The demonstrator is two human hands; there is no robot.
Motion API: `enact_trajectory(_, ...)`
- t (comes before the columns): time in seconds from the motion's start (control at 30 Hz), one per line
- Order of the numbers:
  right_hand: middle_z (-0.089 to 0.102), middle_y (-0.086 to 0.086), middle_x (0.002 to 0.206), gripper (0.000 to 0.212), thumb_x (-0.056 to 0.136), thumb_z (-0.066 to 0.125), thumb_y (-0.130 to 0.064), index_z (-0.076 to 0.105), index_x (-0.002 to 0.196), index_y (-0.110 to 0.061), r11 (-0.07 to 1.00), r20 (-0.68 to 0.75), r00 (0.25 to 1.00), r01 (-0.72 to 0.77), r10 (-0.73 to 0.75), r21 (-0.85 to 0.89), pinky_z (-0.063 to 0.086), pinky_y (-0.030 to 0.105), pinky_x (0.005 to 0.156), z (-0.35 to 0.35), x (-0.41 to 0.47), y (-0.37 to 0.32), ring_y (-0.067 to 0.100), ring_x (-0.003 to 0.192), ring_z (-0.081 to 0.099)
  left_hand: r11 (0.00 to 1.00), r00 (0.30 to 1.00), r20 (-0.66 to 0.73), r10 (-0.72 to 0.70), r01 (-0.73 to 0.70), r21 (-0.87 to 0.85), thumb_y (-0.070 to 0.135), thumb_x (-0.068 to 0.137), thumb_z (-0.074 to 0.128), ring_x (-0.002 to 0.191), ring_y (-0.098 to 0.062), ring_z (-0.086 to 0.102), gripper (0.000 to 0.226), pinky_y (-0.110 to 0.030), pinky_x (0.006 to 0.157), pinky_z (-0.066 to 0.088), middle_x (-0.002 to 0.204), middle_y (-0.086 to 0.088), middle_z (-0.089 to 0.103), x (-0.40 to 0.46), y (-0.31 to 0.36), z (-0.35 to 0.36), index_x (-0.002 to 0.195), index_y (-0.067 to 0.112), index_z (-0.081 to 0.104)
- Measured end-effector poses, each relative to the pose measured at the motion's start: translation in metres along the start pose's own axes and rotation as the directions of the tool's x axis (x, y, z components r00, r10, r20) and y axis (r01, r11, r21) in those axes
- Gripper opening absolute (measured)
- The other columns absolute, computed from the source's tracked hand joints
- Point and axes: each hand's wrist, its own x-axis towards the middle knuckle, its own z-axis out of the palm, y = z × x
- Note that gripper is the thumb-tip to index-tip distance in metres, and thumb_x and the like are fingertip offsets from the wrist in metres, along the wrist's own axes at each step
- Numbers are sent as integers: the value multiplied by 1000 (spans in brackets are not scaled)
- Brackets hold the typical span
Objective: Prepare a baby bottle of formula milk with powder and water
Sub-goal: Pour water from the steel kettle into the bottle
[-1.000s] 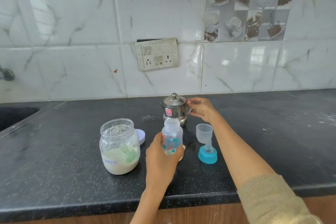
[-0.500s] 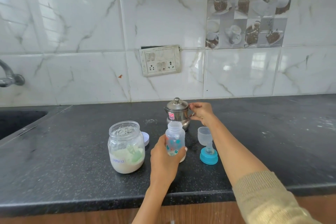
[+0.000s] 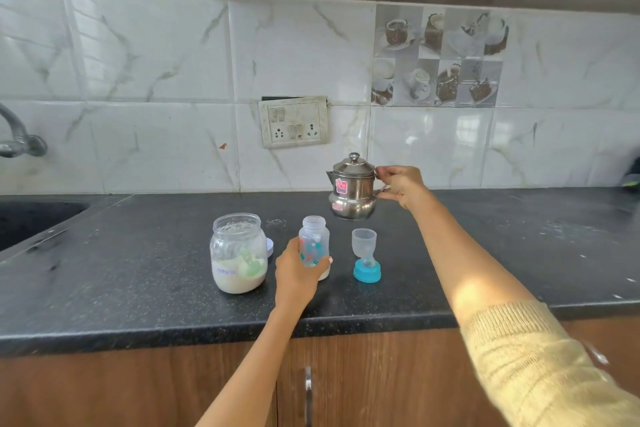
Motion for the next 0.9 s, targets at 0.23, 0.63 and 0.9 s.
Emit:
enact_trajectory(0.23,60,22,124,27,90,59,-4,60,115,6,998,20,1000,-17,18,-60,52,42,80,-26,-38,-1,37,108,60,1000,1000,-13,0,0,15,29,77,74,118,-23,53,62,-31,96,43,130,-7,56,-5,3,-4,130,11,46)
enact_trajectory(0.63,60,19,121,31,90,58,-3,59,119,6,992,128,992,-3,19,-127,52,39,78,-23,-60,6,29,81,63,1000,1000,-13,19,-19,13,29,75,75,116,-23,55,61,-32,96,44,127,-8,58,-5,2,-5,127,11,49)
enact_trajectory(0.9,63,16,118,24,90,59,-4,64,112,2,974,150,989,51,-17,-223,55,40,78,-10,-59,1,36,94,65,1000,999,-15,30,-30,8,29,76,75,116,-23,55,60,-30,94,44,127,-7,59,-3,-1,-4,128,12,49)
